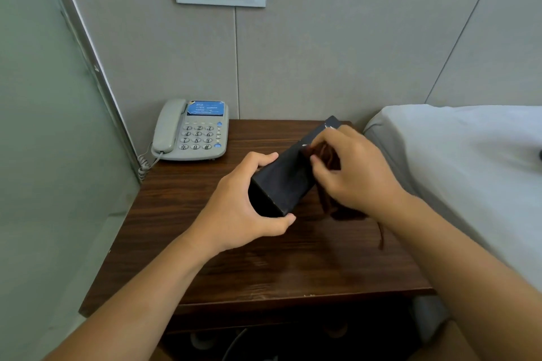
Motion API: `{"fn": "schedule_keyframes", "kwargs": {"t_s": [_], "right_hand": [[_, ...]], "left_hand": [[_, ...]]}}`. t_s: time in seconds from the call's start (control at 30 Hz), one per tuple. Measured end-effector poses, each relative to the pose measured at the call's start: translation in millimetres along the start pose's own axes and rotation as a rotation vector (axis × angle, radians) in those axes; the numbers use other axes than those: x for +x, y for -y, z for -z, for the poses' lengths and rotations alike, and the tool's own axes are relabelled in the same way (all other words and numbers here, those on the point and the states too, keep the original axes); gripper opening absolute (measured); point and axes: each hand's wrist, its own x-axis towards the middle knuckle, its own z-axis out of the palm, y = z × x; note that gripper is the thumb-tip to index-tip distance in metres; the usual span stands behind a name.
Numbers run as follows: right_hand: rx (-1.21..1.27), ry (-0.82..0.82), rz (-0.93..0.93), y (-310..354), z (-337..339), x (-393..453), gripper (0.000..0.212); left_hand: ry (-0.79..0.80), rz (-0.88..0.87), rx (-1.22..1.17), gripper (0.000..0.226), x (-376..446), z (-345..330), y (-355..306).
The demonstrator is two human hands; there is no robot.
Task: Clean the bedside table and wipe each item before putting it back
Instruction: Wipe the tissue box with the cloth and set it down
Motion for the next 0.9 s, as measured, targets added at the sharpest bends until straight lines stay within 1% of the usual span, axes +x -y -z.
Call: {"fn": "schedule_keyframes", "kwargs": {"t_s": [0.03,0.07,0.13,0.23,0.3,0.37,0.43,0.53,0.67,0.77,0.9], "right_hand": [[-0.003,-0.009,-0.063,-6.2,-0.4,5.5,0.017],[-0.015,-0.015,-0.083,-6.8,-1.3,7.2,0.016],[-0.055,-0.009,-0.023,6.5,-4.6,-0.1,0.022],[0.005,0.071,0.099,33.9,-5.4,-21.2,0.036],[0.038,0.119,0.109,31.6,-3.4,-27.0,0.042],[0.077,0.148,0.073,22.8,0.1,-27.6,0.044],[0.117,0.149,0.05,20.7,-0.4,-28.8,0.044],[0.086,0.077,0.04,26.8,-5.9,-31.6,0.042],[0.066,0.059,0.037,28.6,-6.8,-32.1,0.04],[0.056,0.056,0.053,28.2,-3.0,-34.0,0.038],[0.047,0.042,0.018,15.2,0.1,-27.3,0.036]], "left_hand": [[0.006,0.011,0.004,0.09,0.3,0.5,-0.3],[0.011,0.019,0.004,0.089,1.0,1.0,-0.7],[0.014,0.032,-0.005,0.089,2.0,1.3,-1.8],[0.004,0.046,-0.044,0.093,2.0,3.0,-0.6],[0.004,0.037,-0.025,0.094,1.6,4.2,-0.8],[-0.002,0.034,0.002,0.093,1.0,4.5,-2.1],[0.003,0.048,0.007,0.093,0.3,5.3,-3.4],[0.057,0.057,0.053,0.095,1.0,9.2,-8.7],[0.155,0.053,0.123,0.086,14.9,19.6,-26.1],[0.239,0.084,0.11,0.099,24.4,19.4,-32.8],[0.234,0.072,0.136,0.096,22.2,13.9,-29.2]]}}
